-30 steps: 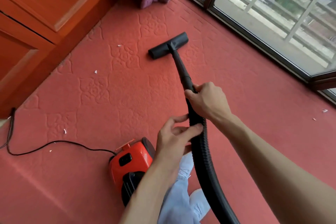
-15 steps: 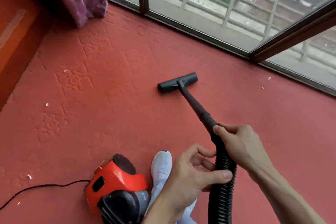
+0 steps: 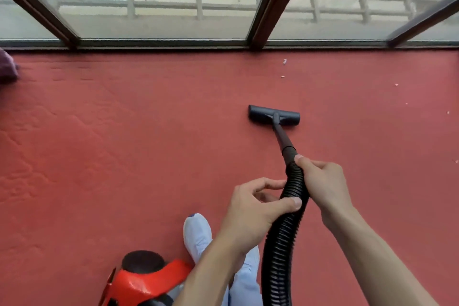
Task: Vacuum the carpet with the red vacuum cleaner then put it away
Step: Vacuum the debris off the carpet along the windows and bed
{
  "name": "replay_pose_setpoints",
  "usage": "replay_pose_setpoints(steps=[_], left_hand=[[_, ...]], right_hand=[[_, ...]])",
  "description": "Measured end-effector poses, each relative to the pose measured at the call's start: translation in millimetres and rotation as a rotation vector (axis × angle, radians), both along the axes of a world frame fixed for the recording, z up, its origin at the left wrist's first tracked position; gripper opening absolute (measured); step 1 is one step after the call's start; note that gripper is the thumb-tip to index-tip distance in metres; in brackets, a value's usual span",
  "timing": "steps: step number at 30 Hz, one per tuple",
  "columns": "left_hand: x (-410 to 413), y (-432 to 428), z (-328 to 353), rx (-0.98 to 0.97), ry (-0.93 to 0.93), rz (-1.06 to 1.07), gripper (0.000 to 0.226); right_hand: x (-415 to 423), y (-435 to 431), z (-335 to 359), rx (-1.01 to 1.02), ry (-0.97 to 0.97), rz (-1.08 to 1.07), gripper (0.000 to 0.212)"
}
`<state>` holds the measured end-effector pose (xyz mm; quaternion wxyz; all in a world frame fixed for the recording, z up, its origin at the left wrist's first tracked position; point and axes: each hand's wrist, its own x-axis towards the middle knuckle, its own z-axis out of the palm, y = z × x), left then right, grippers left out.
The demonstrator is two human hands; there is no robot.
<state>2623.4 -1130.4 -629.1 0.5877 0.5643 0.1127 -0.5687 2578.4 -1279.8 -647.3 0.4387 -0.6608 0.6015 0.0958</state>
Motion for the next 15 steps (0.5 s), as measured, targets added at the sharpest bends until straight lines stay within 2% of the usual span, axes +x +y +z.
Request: replay_pose_setpoints(steps=[4, 8, 12, 15], left_hand=[[-14, -29, 3, 0.013, 0.02, -0.046, 0.029], [-16, -53, 5, 0.016, -0.015, -0.105, 0.053], [-2, -86, -6, 0.051, -0.088, -0.048, 0.037], [7, -111, -23, 0.073, -0.115, -0.024, 0.035]], right_hand=[[-14, -22, -1, 0.048, -0.034, -0.125, 0.025], [-11, -45, -8, 0.063, -0.074, -0.217, 0.017], [11, -72, -29, 0.047, -0.096, -0.247, 0.033], [27, -93, -50, 0.044, -0.133, -0.225, 0.028]])
